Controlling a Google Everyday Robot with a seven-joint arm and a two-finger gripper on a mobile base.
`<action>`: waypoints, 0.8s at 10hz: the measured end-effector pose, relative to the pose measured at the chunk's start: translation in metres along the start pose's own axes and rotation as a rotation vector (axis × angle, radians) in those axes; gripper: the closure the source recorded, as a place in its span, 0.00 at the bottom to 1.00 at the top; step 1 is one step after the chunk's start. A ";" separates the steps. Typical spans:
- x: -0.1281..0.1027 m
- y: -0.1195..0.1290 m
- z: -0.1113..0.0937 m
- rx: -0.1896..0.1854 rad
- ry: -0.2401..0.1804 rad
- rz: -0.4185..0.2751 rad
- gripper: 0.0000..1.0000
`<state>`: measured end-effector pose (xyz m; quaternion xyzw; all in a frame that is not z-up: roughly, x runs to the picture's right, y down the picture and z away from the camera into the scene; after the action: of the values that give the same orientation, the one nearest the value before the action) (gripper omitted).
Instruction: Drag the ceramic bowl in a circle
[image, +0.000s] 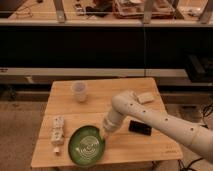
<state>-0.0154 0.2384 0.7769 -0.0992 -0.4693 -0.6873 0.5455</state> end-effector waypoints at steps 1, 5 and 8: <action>0.018 0.004 0.003 -0.002 0.010 -0.001 1.00; 0.103 0.029 -0.017 0.026 0.128 0.094 1.00; 0.129 0.065 -0.031 -0.011 0.166 0.204 1.00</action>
<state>0.0015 0.1324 0.8793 -0.0921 -0.4061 -0.6367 0.6490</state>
